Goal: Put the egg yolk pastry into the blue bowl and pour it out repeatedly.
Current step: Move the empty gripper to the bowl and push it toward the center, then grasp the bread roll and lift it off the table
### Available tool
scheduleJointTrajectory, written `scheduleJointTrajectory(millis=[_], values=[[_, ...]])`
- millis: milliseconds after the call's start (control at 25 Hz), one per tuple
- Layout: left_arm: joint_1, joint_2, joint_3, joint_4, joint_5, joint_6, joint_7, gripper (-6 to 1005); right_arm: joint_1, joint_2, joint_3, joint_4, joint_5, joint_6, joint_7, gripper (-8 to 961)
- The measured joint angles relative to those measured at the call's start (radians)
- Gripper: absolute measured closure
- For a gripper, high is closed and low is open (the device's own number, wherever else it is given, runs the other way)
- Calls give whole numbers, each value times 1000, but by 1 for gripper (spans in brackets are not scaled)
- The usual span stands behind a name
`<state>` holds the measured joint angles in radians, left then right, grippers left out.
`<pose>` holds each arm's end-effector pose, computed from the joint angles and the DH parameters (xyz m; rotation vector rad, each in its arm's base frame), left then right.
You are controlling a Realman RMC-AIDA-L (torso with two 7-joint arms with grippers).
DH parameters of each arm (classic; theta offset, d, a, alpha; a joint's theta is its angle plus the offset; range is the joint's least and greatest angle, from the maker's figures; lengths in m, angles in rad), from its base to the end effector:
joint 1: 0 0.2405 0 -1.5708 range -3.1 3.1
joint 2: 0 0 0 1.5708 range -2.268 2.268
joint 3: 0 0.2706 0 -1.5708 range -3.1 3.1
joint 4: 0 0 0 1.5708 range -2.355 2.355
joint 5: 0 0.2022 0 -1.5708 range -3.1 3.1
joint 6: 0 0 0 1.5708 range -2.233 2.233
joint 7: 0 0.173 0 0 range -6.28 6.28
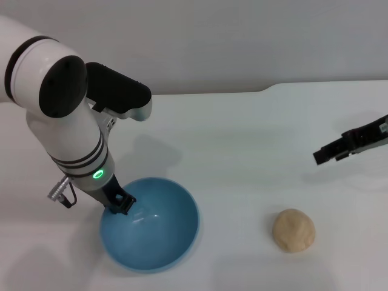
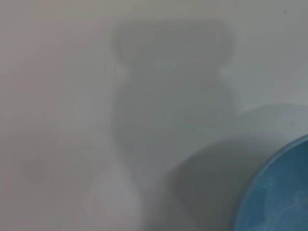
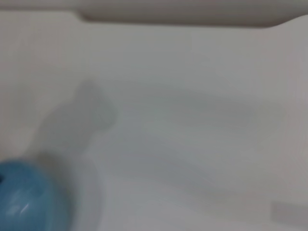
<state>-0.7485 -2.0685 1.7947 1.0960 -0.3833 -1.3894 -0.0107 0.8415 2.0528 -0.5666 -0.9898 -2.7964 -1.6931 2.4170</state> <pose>-0.2208 0.3660 -0.0876 -2.2262 -1.1101 0.7887 0.2433 0.3963 0.0256 -2.4038 1.5065 -0.1424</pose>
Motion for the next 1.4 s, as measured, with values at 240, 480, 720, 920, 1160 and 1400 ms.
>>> scheduleJointTrajectory(millis=[240,480,720,920,1160,1400], values=[[-1,0,1,1,0,-2,-7,983,-1,10,-183,1,18,-65,40,454],[-2,-1,2,1,-1,-3,-9,982,-7,16,-330,80,66,-34,68,456],[-2,-1,2,1,-19,-2,-8,982,-20,17,-418,117,70,10,111,459],[-2,-1,2,1,-22,1,-7,984,-27,18,-460,144,62,51,133,461],[0,1,1,0,-22,2,-10,984,-37,19,-489,222,60,182,156,463],[-1,1,2,0,-22,2,-10,983,-34,21,-514,309,104,291,157,466]])
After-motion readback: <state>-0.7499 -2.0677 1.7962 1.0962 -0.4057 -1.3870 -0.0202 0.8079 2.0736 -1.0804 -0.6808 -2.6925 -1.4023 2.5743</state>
